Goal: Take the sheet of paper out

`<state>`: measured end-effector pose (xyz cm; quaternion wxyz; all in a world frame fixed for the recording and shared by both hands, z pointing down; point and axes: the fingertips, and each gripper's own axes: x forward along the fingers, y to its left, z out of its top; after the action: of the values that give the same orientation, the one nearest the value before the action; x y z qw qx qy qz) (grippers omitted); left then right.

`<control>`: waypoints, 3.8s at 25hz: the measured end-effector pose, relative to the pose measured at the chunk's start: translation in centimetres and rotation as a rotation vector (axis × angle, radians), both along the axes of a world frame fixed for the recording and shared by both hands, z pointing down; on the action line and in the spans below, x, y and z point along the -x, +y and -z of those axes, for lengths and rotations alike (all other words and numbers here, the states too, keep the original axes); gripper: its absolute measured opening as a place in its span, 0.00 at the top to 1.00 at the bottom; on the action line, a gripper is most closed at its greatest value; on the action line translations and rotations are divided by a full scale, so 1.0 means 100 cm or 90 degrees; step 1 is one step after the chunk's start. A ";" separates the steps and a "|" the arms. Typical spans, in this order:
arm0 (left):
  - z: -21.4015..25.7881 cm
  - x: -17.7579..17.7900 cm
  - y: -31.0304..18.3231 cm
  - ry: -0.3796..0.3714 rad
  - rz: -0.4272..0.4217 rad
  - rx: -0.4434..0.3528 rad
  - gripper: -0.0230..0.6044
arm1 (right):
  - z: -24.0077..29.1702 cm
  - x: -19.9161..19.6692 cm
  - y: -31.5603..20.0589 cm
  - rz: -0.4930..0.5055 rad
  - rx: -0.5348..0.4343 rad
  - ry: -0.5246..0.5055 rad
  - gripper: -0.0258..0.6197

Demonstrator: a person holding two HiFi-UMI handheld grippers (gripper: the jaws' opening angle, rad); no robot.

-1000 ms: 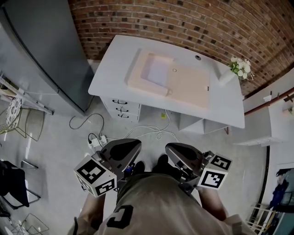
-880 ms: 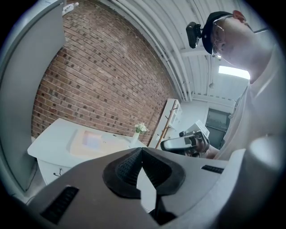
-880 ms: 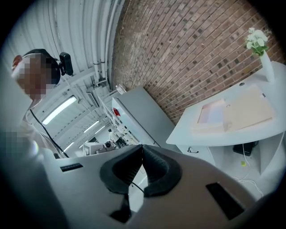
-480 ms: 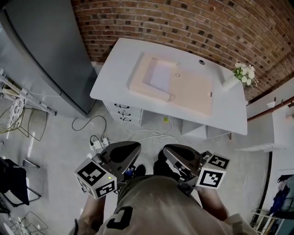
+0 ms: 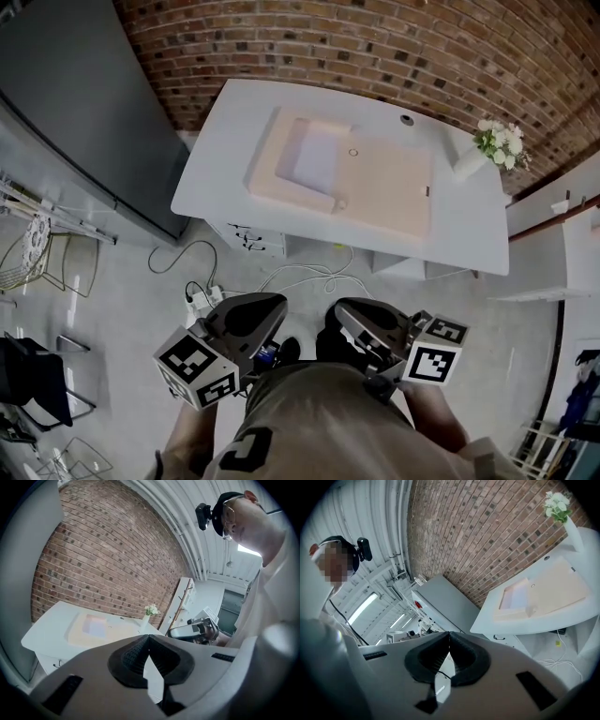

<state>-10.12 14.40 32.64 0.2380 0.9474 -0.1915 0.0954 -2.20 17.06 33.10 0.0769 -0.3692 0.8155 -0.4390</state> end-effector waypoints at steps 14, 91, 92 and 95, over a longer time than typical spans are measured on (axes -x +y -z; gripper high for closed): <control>0.000 -0.084 -0.052 -0.060 0.004 -0.010 0.94 | -0.009 -0.084 -0.051 0.001 0.012 -0.072 0.92; -0.033 -0.073 -0.253 -0.015 0.119 0.062 0.94 | -0.258 -0.124 -0.304 0.009 0.447 -0.188 0.38; -0.034 -0.071 -0.254 -0.015 0.123 0.065 0.94 | -0.261 -0.123 -0.304 0.009 0.449 -0.187 0.38; -0.036 -0.066 -0.256 -0.015 0.129 0.072 0.94 | -0.267 -0.121 -0.303 0.007 0.459 -0.188 0.38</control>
<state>-3.49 -11.19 36.26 0.2970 0.9071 -0.2837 0.0923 9.92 -13.20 59.77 0.0562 -0.3009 0.5913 -0.7461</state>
